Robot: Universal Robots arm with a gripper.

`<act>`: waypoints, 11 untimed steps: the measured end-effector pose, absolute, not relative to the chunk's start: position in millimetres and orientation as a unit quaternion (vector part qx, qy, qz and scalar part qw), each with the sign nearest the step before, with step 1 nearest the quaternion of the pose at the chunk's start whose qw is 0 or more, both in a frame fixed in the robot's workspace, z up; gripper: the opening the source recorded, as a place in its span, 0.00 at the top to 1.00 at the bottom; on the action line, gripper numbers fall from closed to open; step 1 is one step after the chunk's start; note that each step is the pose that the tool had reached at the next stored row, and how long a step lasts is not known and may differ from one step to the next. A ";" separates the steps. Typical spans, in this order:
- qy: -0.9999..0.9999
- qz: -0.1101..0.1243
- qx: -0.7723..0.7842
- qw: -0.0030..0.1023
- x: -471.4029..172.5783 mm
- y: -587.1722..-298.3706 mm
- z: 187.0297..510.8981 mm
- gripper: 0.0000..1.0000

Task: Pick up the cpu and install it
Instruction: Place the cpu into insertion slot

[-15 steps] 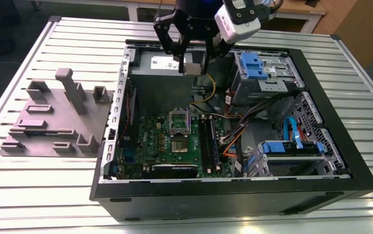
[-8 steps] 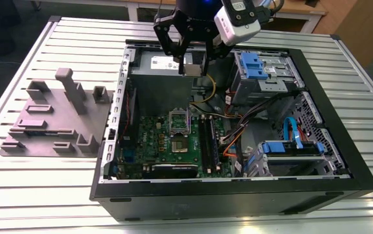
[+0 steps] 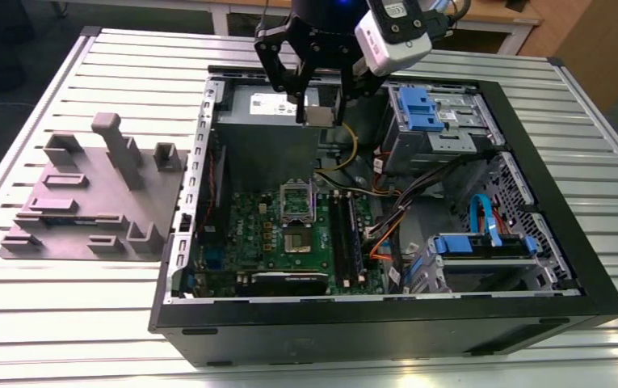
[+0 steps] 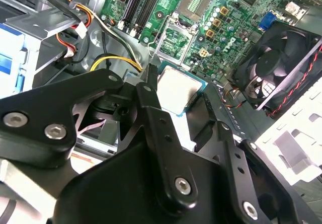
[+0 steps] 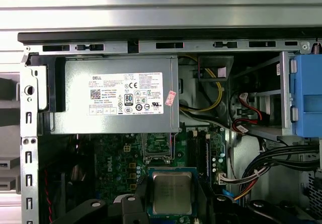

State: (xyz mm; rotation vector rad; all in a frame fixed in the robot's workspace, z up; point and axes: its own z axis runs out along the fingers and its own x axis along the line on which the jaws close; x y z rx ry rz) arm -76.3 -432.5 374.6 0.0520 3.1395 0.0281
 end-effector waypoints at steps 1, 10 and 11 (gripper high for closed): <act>1.000 0.009 0.017 0.001 -76.3 -432.5 374.6 0.53; 1.000 0.009 0.018 0.001 -76.3 -432.5 374.4 0.53; 1.000 0.009 0.018 0.001 -76.3 -432.4 374.2 0.53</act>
